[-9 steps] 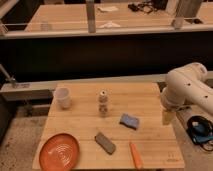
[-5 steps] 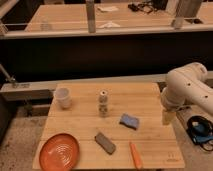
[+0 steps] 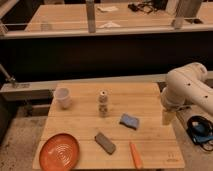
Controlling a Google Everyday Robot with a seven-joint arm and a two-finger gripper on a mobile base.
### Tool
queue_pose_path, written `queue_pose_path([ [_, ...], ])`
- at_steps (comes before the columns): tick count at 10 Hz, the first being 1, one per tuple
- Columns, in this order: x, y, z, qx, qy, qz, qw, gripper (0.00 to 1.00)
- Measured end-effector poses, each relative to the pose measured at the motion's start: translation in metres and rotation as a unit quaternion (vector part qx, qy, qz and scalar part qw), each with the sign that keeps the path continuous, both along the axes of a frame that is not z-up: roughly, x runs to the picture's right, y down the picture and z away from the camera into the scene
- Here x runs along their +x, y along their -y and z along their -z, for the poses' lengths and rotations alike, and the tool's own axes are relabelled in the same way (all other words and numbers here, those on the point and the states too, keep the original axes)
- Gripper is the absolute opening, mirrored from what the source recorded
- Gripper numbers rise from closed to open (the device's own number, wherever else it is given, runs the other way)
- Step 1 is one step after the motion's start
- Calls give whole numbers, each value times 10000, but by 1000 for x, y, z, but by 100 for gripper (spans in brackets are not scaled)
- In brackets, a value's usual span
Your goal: Knock the bottle over
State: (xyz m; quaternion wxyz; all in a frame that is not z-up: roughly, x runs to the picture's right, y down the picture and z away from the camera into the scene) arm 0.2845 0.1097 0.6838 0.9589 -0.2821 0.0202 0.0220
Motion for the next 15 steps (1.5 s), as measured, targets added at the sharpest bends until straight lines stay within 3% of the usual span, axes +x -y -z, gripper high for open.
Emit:
queue_pose_path([
  [7,-1,1,-2,20,-1,46,10000,80],
  [9,-23,11,-11,85,107,253,9996,80],
  [13,-30,16,-16,154,156,437,9988,80],
  [15,-51,17,-21,179,254,581,9978,80],
])
